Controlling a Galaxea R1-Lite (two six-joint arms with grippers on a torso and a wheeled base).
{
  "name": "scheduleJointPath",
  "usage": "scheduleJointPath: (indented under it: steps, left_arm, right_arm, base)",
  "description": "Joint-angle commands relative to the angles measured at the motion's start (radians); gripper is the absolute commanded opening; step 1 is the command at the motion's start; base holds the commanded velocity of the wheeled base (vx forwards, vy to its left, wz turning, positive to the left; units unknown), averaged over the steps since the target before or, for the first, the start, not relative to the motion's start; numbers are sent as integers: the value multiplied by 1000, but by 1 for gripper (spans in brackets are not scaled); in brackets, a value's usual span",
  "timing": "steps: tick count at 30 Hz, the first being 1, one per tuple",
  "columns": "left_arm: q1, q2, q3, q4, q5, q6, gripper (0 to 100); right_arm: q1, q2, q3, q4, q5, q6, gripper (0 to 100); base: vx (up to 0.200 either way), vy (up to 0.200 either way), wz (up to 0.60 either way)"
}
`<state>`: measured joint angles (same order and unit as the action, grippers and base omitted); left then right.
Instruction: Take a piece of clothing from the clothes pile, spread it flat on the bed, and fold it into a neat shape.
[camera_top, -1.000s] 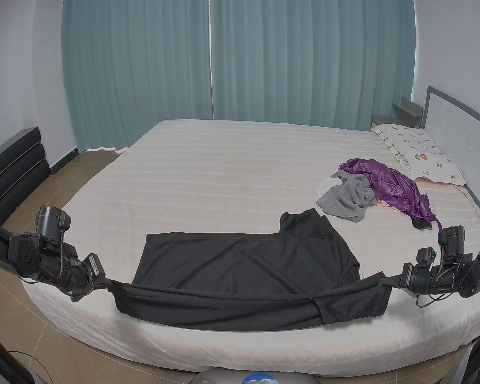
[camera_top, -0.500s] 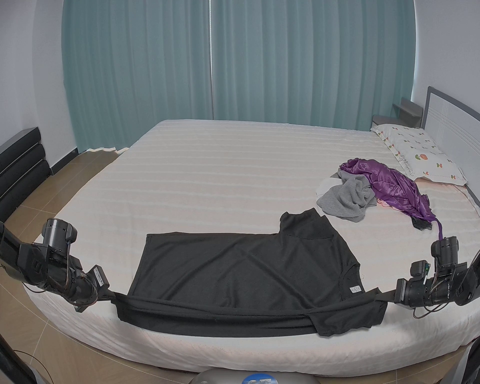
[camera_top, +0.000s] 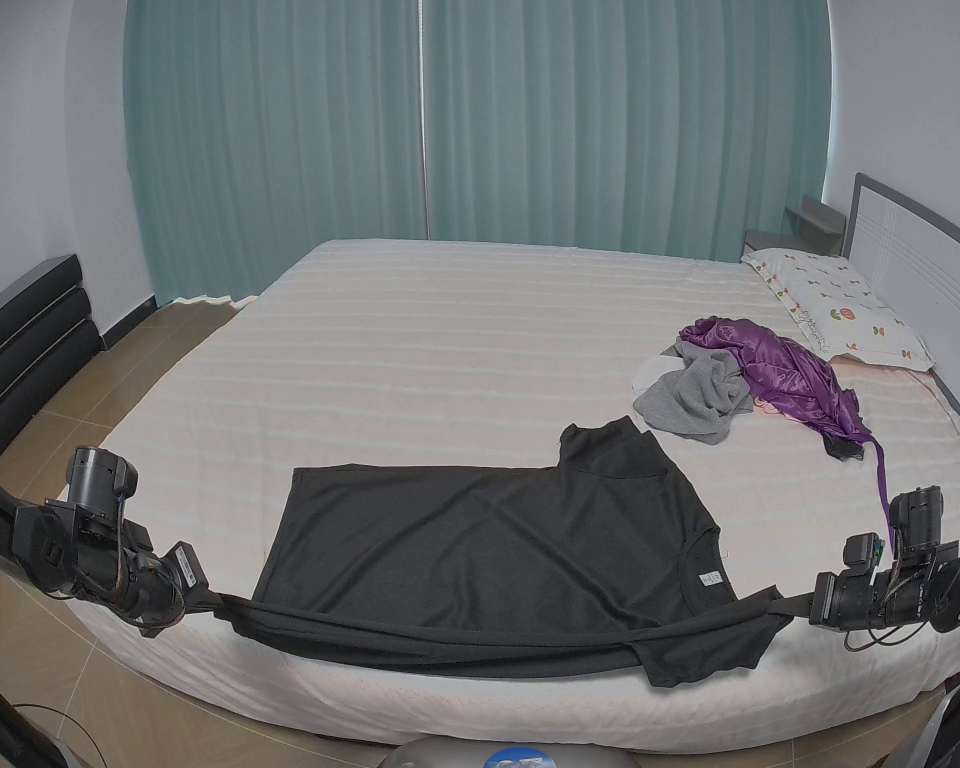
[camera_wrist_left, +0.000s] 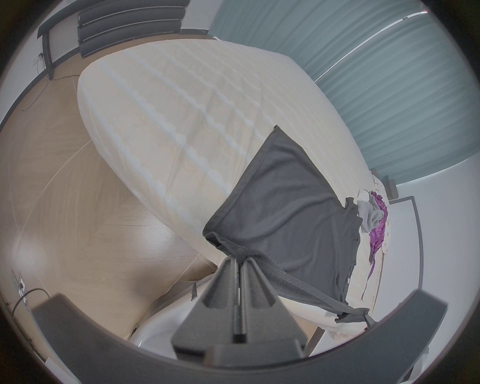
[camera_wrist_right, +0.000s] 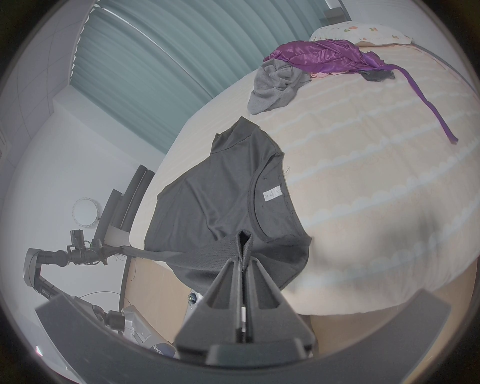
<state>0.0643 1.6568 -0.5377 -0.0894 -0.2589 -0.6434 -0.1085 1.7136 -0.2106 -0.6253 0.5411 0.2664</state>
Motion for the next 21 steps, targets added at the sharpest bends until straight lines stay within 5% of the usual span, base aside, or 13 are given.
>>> scheduleJointPath:
  steps: [1,21]
  left_arm:
    - [0,43,-47,-3,-2,-1,0]
    - [17,327,-222,-67,-20,-28,0]
  right_arm:
    - [13,44,-46,-4,-1,5,0]
    - [35,290,-286,4,-24,43,0]
  base:
    - [0,0,0]
    - [0,0,0]
